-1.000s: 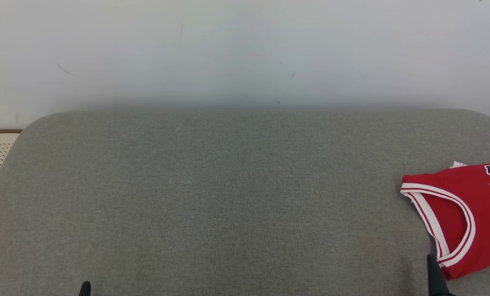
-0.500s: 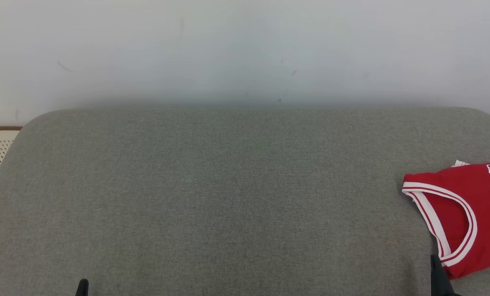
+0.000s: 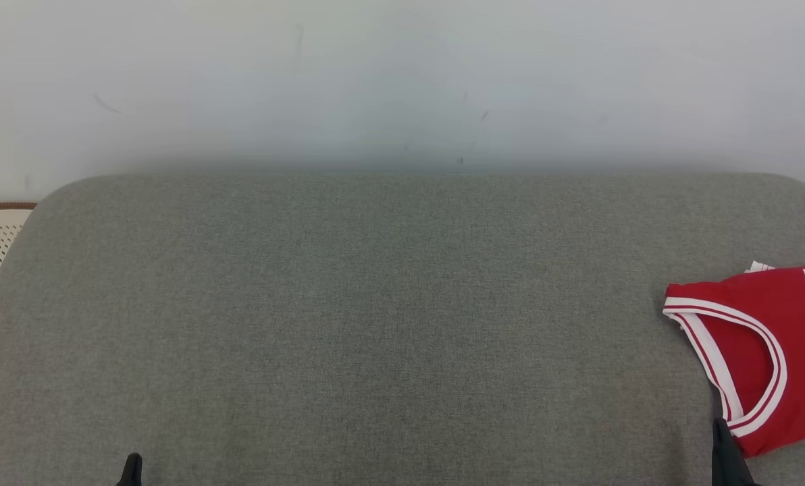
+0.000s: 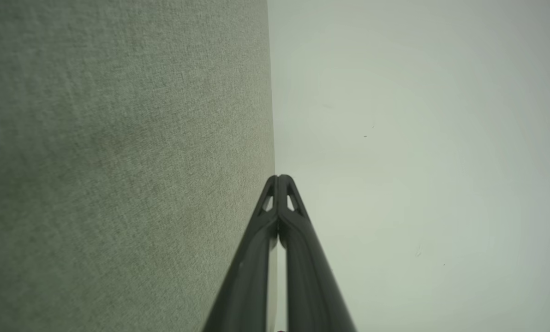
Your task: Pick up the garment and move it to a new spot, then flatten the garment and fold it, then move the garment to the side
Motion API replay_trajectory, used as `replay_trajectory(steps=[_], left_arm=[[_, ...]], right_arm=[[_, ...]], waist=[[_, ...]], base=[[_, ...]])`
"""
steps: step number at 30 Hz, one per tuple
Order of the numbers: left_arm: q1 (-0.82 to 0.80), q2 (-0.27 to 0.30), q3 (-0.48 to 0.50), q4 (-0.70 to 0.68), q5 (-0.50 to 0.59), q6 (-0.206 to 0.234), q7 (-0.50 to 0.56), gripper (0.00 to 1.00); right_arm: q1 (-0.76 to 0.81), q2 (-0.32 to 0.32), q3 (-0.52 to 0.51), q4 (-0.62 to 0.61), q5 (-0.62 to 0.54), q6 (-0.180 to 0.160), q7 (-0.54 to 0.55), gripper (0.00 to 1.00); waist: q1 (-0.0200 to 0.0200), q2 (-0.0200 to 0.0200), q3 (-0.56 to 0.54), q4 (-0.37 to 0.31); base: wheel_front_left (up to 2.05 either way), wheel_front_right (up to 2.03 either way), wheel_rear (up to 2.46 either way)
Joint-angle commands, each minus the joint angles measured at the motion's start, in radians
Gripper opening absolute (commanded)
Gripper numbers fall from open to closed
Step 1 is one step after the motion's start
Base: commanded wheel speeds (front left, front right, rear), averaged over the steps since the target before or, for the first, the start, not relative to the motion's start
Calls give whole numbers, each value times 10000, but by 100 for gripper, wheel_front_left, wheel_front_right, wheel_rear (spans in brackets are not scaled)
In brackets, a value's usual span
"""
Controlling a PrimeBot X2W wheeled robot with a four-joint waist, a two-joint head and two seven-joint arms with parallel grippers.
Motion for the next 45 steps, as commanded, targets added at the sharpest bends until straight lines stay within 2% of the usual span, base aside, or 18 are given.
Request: replay_trajectory(steps=[1,9,45], left_arm=[[-19,50,50,-38,-230,-50,94,0],[-14,47,97,-89,-681,-64,245,0],[-13,44,93,-86,-635,-57,236,0]], right_arm=[[96,27,-36,-75,242,2,53,0],[185,41,-78,-221,720,2,128,0],[182,37,-72,-208,691,2,127,0]], waist=[[1,0,11,4],[1,0,53,17],[1,0,53,17]], base=[[0,0,0],[0,0,0],[0,0,0]])
